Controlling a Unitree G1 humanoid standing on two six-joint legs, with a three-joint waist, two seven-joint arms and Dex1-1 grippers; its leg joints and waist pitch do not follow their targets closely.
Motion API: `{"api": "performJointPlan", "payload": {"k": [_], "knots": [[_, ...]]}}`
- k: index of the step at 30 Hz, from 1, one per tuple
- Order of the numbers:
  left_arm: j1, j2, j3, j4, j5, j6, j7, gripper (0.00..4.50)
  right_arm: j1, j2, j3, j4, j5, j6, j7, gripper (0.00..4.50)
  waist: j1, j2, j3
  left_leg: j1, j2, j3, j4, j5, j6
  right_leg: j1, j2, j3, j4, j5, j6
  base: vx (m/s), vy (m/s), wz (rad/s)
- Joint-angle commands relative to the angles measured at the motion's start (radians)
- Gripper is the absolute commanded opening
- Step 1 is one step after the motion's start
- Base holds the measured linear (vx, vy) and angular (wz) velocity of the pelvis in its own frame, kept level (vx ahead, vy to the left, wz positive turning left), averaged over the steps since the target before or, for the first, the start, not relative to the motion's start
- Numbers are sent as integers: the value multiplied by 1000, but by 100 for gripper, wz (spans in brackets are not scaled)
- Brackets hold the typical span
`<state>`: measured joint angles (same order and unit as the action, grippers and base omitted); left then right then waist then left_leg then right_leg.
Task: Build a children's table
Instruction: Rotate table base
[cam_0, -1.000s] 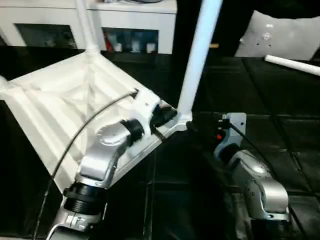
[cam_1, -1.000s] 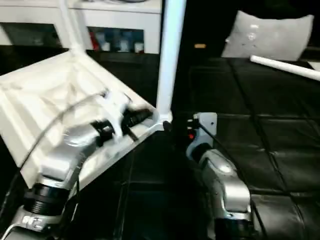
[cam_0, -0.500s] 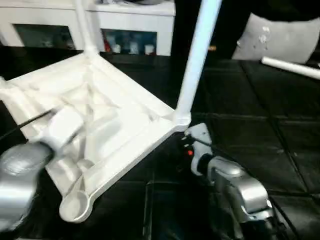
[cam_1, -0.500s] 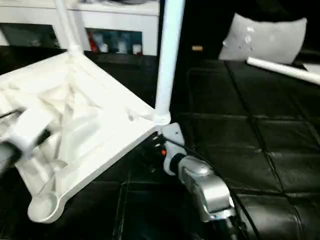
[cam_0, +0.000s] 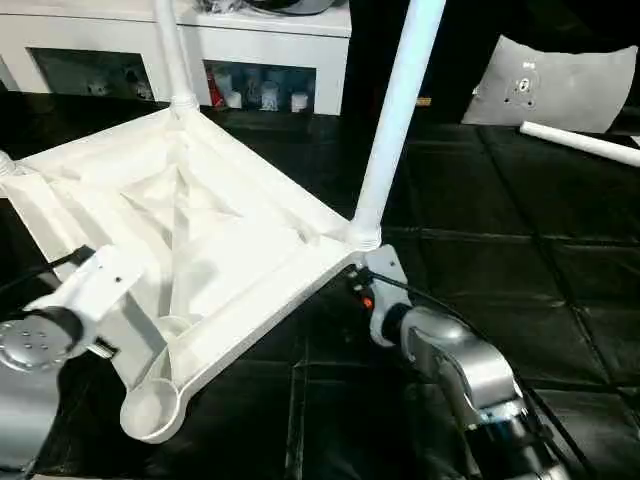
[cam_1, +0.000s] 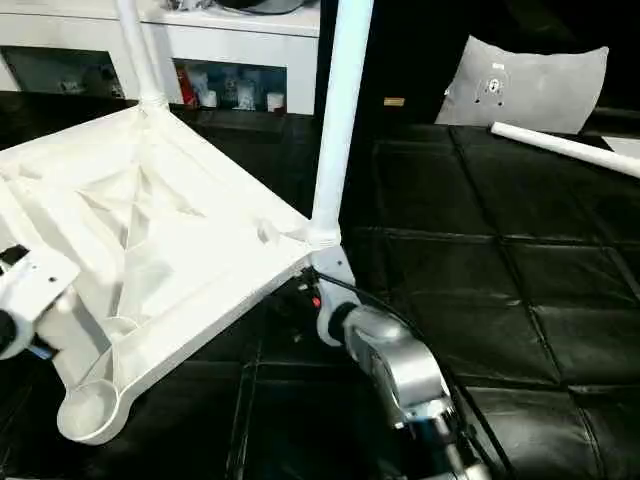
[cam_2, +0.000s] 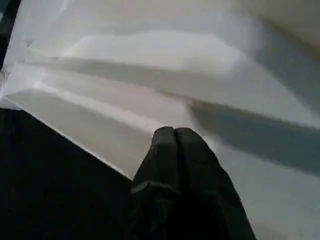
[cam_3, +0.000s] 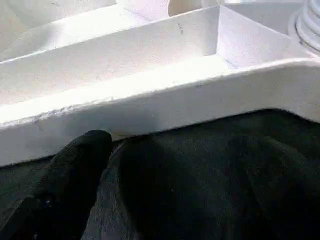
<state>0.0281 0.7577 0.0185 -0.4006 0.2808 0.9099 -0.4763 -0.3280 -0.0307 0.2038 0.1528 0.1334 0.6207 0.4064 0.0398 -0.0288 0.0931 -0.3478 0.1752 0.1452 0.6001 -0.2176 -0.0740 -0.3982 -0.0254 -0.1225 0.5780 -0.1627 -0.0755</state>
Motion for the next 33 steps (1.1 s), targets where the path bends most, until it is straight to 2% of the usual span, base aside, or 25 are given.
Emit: {"api": "performJointPlan", "payload": {"k": [1,2,3,5,7,8,9,10,12,13,14,15,16,17,18,19,20,21,25,26,30,31,32,33], "knots": [[2,12,-13,-27,6,21,-19,4,-23,8,-2,40,-7,-20,-13,450,1,33,-57,1,61,-24,-73,-110,58,55,-124,79,-76,-320,-91,0,0,0],[2,6,-13,-30,-9,31,-31,4,-34,13,-3,56,-8,-27,-15,450,2,36,-57,3,60,-24,-72,-115,56,57,-126,80,-76,-320,-93,0,0,0],[9,-1,-25,-36,-41,38,-61,4,-51,21,-4,84,-9,-38,-18,450,-1,33,-56,0,61,-25,-73,-119,53,59,-128,79,-76,-326,-98,0,0,0],[20,-8,-63,-50,-106,48,-124,4,-89,35,-5,149,-14,-68,-23,450,-4,36,-54,3,60,-24,-73,-146,47,57,-131,79,-80,-359,-102,0,0,0],[21,-3,-85,-58,-135,34,-163,4,-105,40,-8,175,-15,-79,-25,450,-2,35,-55,2,59,-25,-73,-151,47,58,-132,80,-81,-374,-100,0,0,0],[18,-15,-106,-76,-188,38,-217,4,-129,46,-12,216,-18,-98,-28,450,-5,35,-55,3,58,-23,-71,-153,44,58,-129,79,-81,-372,-97,0,0,0],[16,-20,-111,-80,-202,38,-232,4,-136,47,-14,228,-20,-105,-29,450,-5,35,-53,7,58,-23,-72,-166,42,57,-128,78,-84,-392,-93,0,0,0],[8,-25,-127,-88,-233,28,-267,4,-154,50,-20,262,-23,-122,-30,450,-5,32,-53,10,58,-22,-72,-169,41,55,-130,79,-85,-399,-94,0,0,0],[-7,-37,-149,-108,-290,25,-328,4,-180,53,-32,306,-27,-146,-36,450,-3,37,-51,16,59,-22,-73,-194,36,54,-131,79,-88,-425,-93,0,0,0],[-12,-41,-151,-112,-300,28,-338,4,-185,53,-34,313,-28,-149,-38,450,-4,36,-49,18,58,-21,-74,-203,35,53,-130,79,-89,-430,-94,0,0,0],[-39,-61,-165,-126,-353,31,-384,4,-211,53,-45,352,-29,-171,-44,450,-4,35,-50,19,58,-21,-74,-212,29,53,-128,78,-87,-440,-93,0,0,0],[-53,-70,-171,-125,-366,30,-390,4,-221,52,-50,366,-29,-180,-47,450,-3,38,-54,17,56,-21,-73,-199,27,59,-129,77,-86,-426,-89,0,0,0],[-56,-72,-172,-125,-368,30,-391,4,-223,52,-50,369,-29,-182,-47,450,-4,35,-55,13,56,-22,-74,-187,27,61,-128,78,-83,-411,-91,0,0,0],[-78,-92,-180,-112,-378,11,-394,4,-235,50,-57,385,-29,-192,-51,450,-5,38,-56,12,58,-22,-74,-178,27,62,-127,78,-80,-392,-94,0,0,0],[-113,-130,-184,-91,-389,2,-386,4,-248,47,-65,401,-30,-203,-56,450,-7,37,-59,9,56,-21,-72,-158,27,66,-127,79,-76,-368,-98,0,0,0],[-125,-143,-184,-84,-391,2,-381,4,-251,46,-68,405,-30,-206,-56,450,-5,37,-61,13,55,-18,-70,-149,29,64,-126,79,-78,-357,-101,0,0,0],[-127,-146,-184,-82,-392,2,-380,4,-252,46,-68,407,-30,-206,-56,450,-6,34,-62,3,55,-19,-71,-121,31,71,-126,81,-69,-317,-112,0,0,0],[-156,-173,-190,-66,-398,-5,-376,4,-259,43,-73,417,-30,-214,-56,450,-6,34,-65,0,54,-18,-69,-105,38,74,-127,81,-69,-303,-115,0,0,0],[-253,-272,-214,22,-413,-27,-347,4,-273,33,-93,455,-38,-246,-56,450,-2,35,-70,2,49,-13,-63,-72,52,75,-122,79,-71,-292,-115,0,0,0],[-277,-300,-225,49,-414,-32,-338,4,-273,31,-97,463,-43,-255,-58,450,-1,42,-72,-2,50,-15,-63,-51,55,78,-123,79,-66,-267,-117,0,0,0],[-327,-382,-235,158,-382,-86,-267,4,-268,22,-124,454,-48,-281,-86,450,0,44,-80,-1,52,-15,-59,-34,64,80,-121,78,-60,-194,-142,0,0,0],[-330,-385,-235,165,-379,-91,-262,4,-267,21,-125,453,-48,-283,-88,450,2,49,-83,-2,53,-17,-58,-29,66,82,-122,77,-57,-181,-147,0,0,0],[-348,-405,-234,231,-342,-147,-205,4,-263,15,-150,432,-43,-290,-109,450,2,45,-83,-4,48,-14,-57,-34,76,81,-120,75,-65,-192,-140,0,0,0],[-354,-414,-232,259,-328,-175,-183,4,-258,9,-164,413,-38,-288,-118,450,4,50,-84,-5,47,-14,-56,-34,78,84,-119,75,-65,-199,-133,0,0,0]]}}
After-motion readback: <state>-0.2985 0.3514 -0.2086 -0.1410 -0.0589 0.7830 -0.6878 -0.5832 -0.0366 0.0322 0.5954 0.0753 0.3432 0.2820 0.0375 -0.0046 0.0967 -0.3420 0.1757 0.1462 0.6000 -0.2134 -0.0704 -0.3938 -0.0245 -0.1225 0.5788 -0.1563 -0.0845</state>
